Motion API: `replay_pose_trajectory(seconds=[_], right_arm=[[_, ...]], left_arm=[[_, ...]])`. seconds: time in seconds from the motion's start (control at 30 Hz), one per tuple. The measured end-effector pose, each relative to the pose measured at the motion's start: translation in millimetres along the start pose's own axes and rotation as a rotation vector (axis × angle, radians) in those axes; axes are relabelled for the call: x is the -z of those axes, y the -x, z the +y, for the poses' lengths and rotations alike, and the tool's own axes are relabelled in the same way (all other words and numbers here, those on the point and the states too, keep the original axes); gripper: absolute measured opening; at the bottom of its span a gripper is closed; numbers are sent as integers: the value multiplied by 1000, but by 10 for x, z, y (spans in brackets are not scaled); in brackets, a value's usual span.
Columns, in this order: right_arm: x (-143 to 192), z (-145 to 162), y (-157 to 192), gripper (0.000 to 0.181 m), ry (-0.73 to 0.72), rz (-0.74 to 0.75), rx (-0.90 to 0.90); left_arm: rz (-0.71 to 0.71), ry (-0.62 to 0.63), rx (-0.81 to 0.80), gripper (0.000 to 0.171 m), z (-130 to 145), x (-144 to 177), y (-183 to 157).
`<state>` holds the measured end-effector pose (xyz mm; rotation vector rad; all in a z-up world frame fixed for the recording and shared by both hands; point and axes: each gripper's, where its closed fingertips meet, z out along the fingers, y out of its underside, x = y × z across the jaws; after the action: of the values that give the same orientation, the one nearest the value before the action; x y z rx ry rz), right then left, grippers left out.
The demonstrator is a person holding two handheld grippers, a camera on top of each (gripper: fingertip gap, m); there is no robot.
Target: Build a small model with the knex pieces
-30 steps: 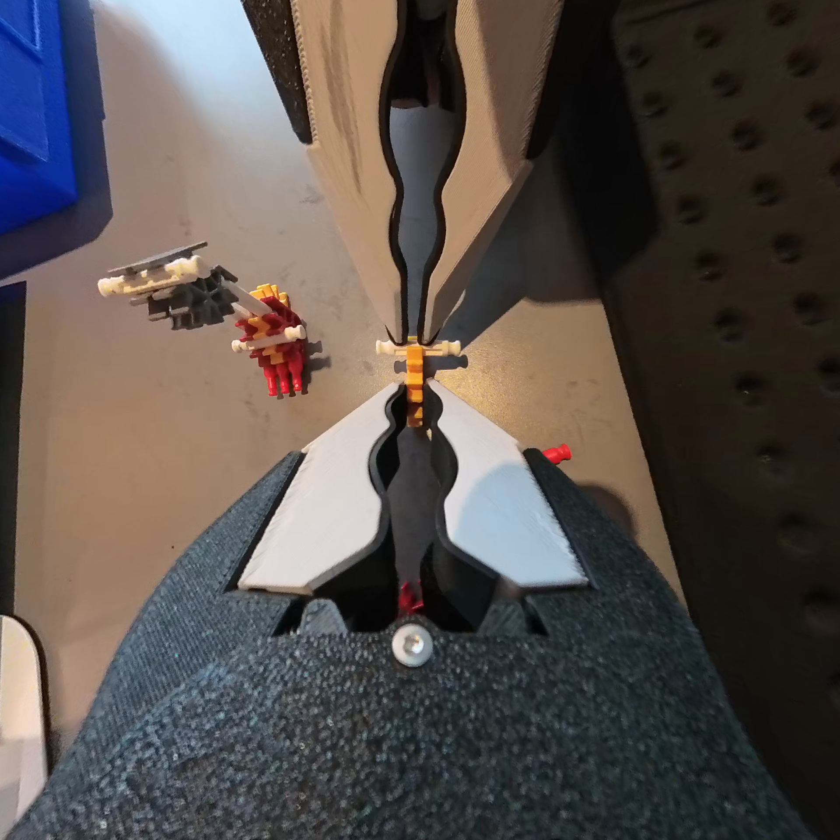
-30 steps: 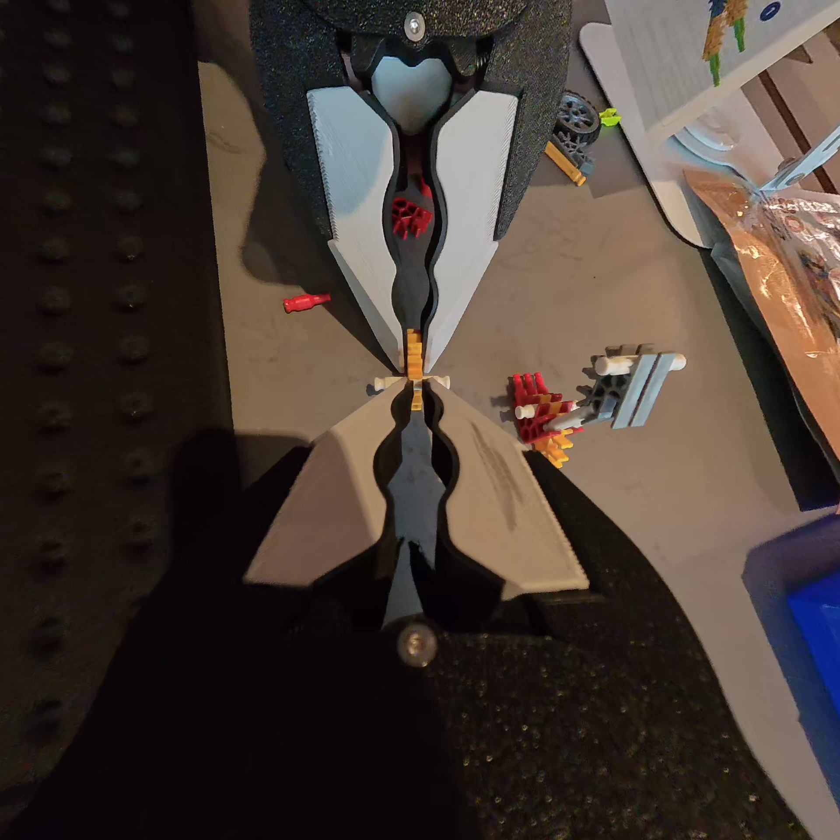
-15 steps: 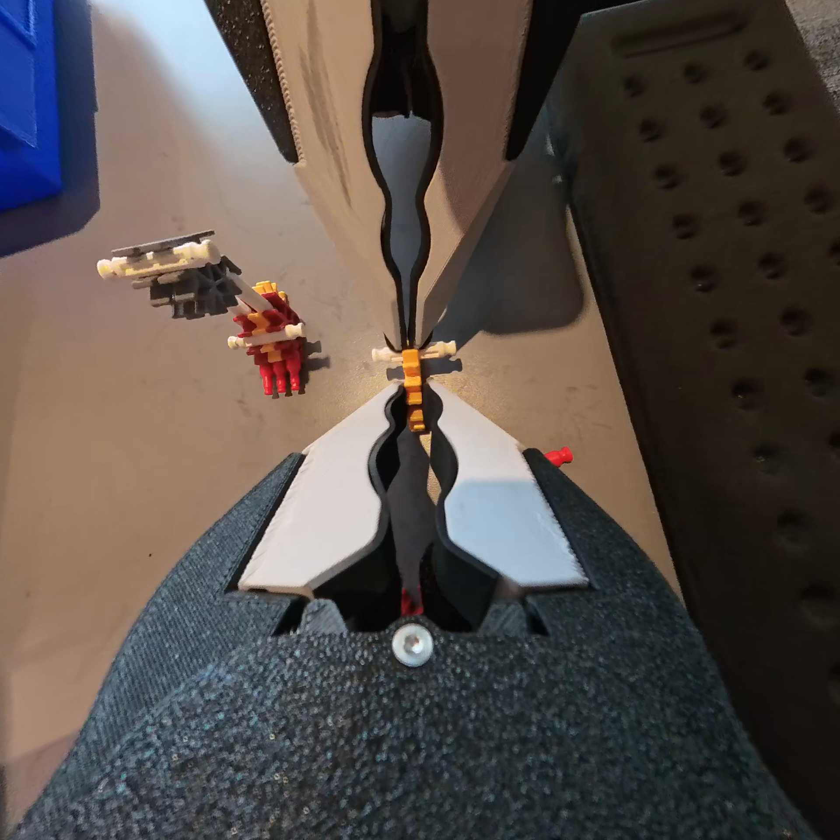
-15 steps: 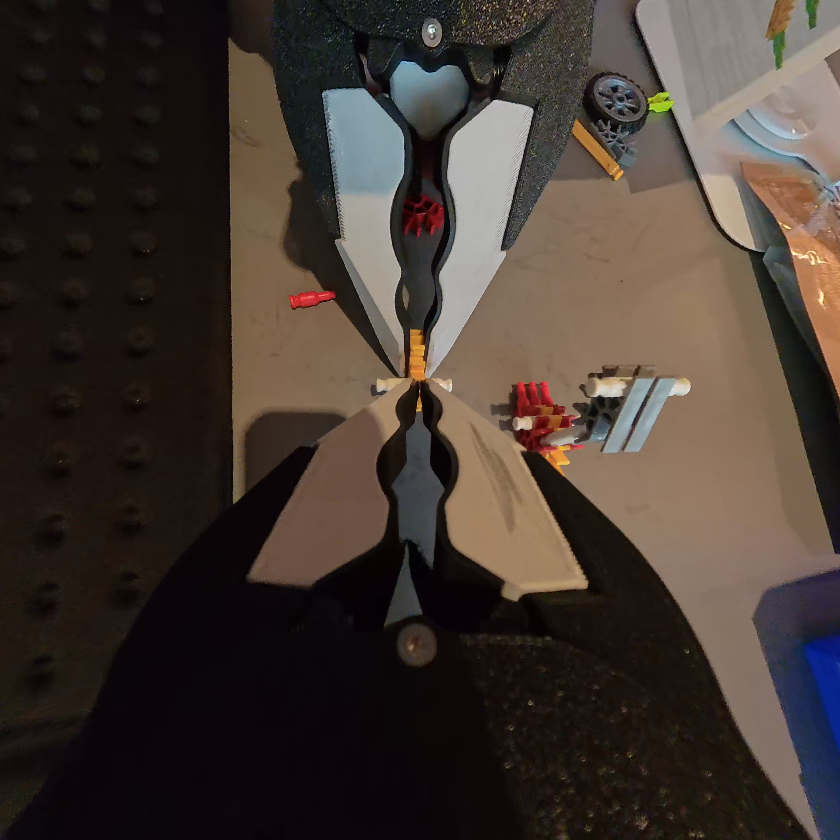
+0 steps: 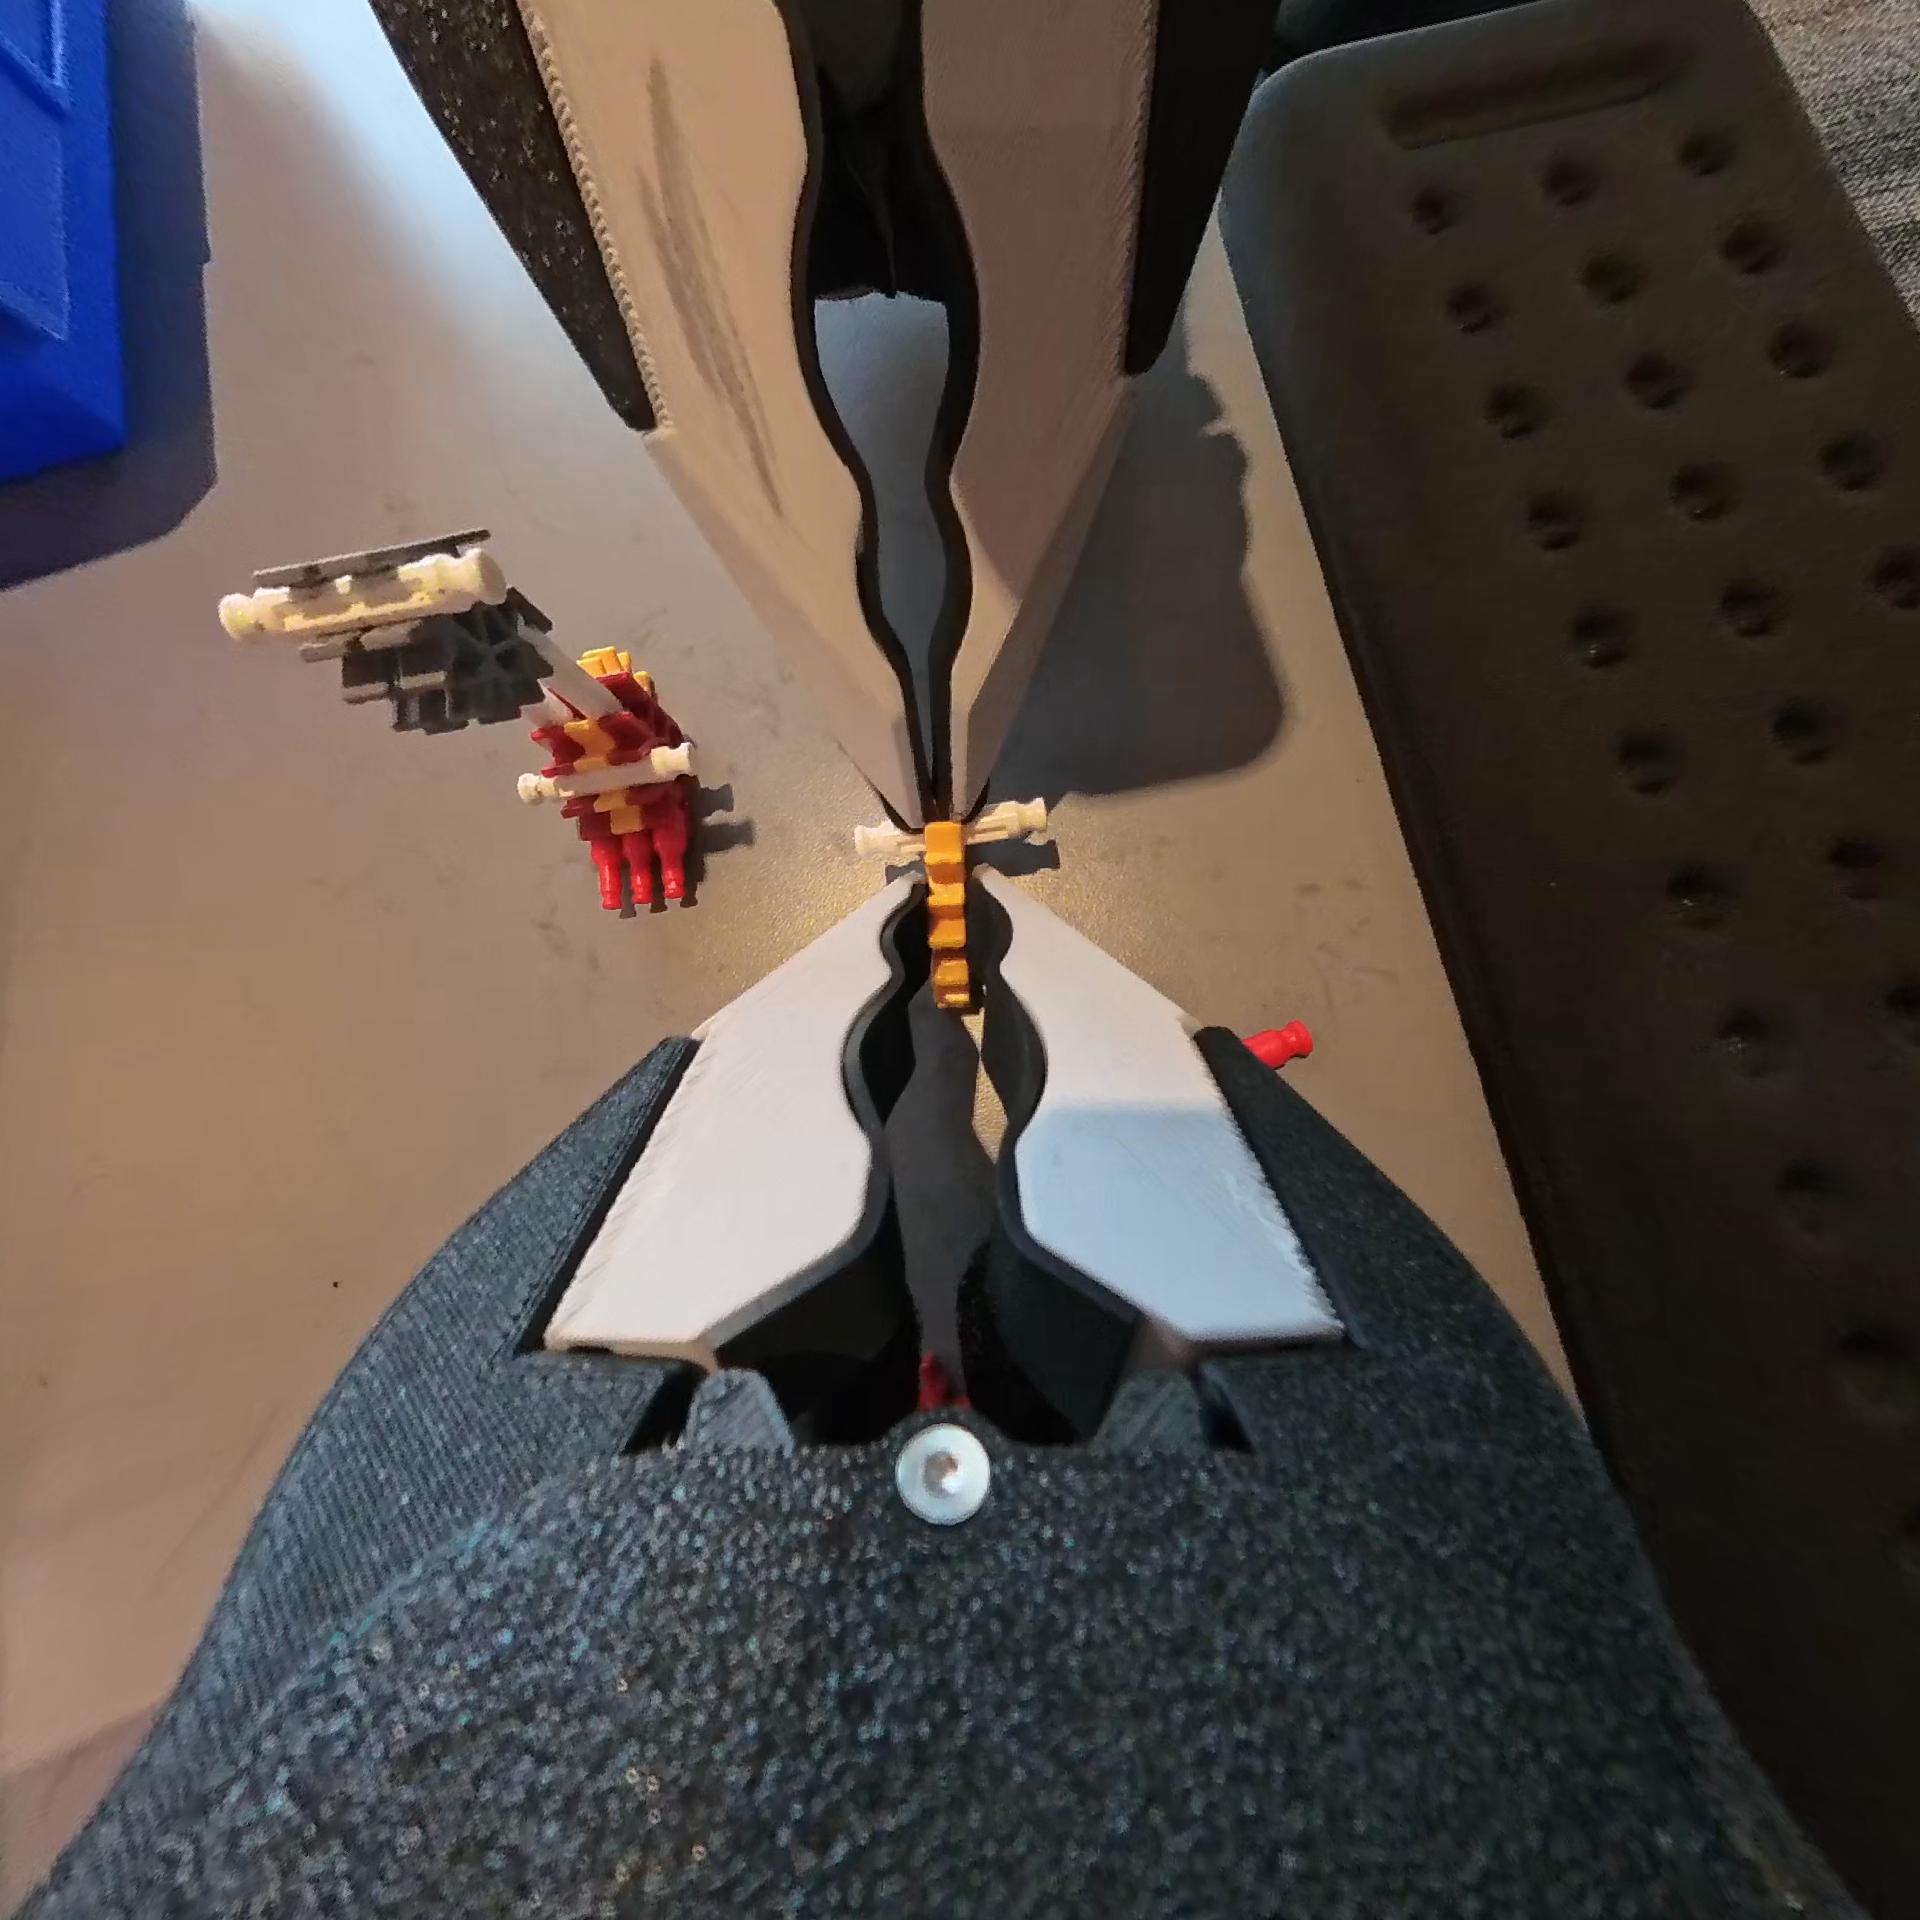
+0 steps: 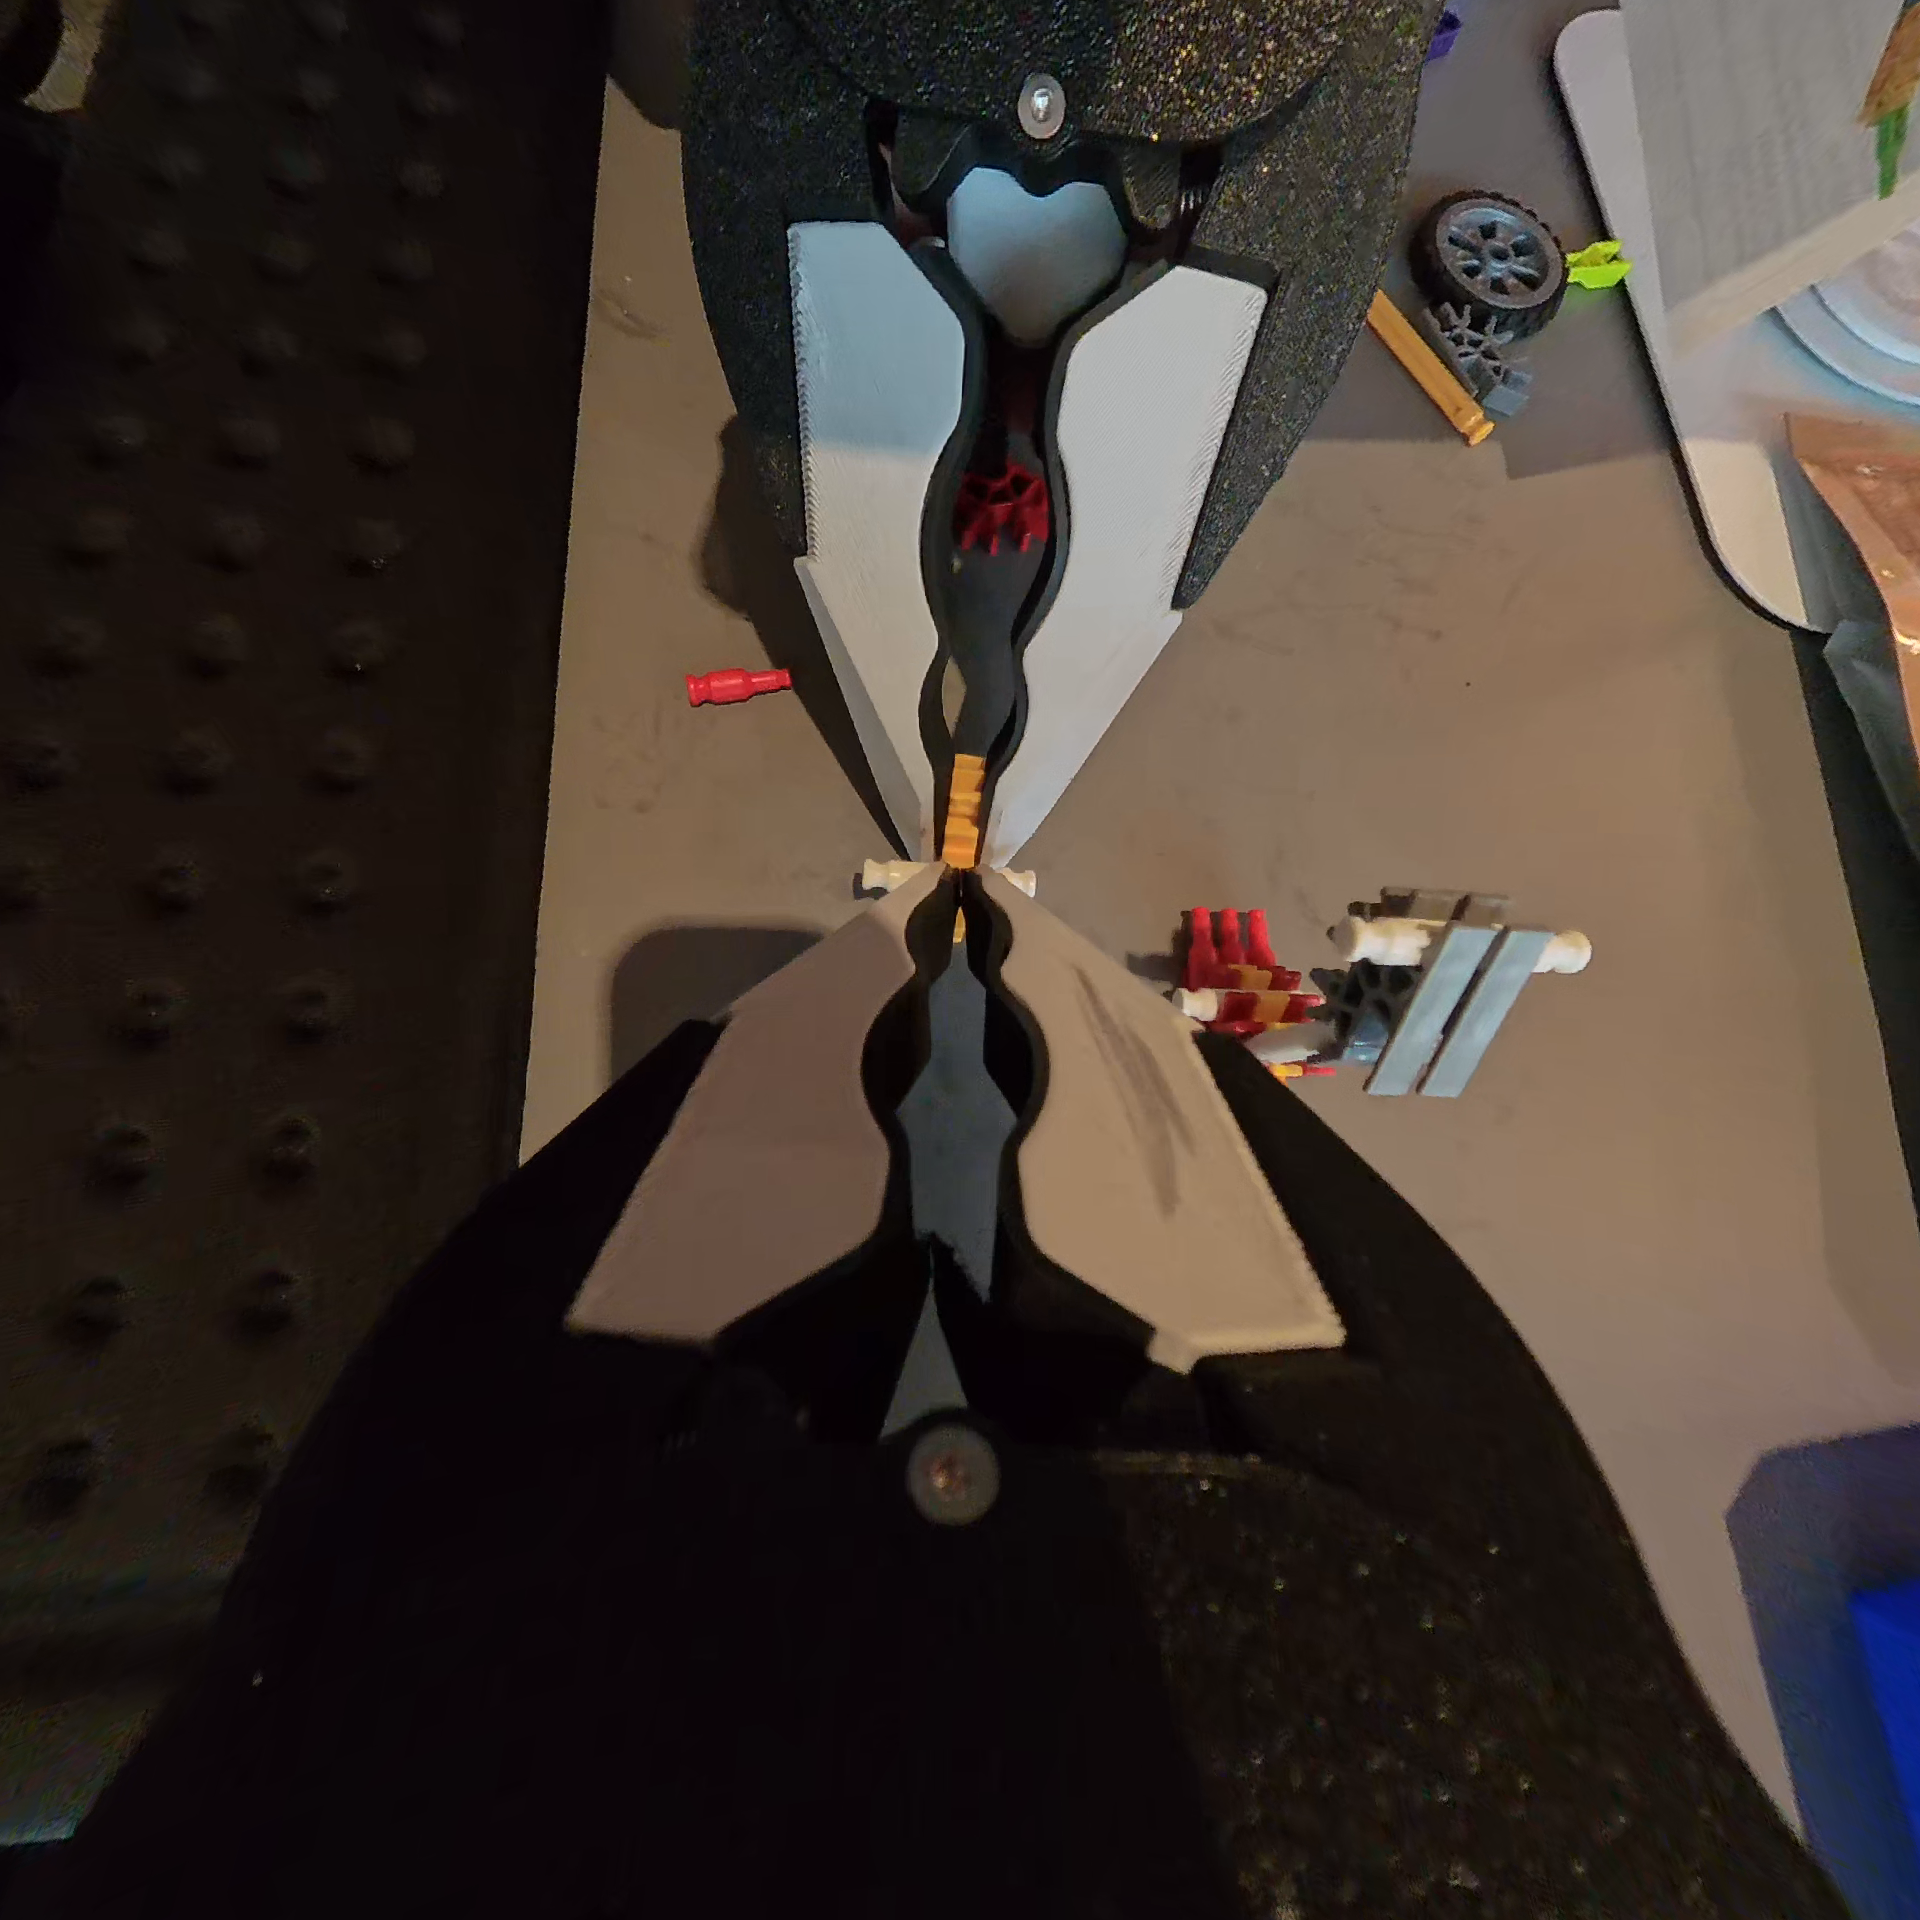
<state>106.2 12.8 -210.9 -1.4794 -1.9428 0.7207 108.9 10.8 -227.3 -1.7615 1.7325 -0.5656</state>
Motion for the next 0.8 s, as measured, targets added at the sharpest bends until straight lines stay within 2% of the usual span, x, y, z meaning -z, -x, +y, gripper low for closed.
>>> replay_pose_trajectory(seconds=[0.43,0.67,0.8], right_arm=[[-15,-12,12,0,105,22,59],[-25,-22,11,0,128,47,74],[-21,-17,5,0,87,84,60]], left_arm=[[-8,-8,9,3,-6,-1,0],[-8,-11,8,2,-6,0,0],[-10,-12,-9,4,4,2,-1]])
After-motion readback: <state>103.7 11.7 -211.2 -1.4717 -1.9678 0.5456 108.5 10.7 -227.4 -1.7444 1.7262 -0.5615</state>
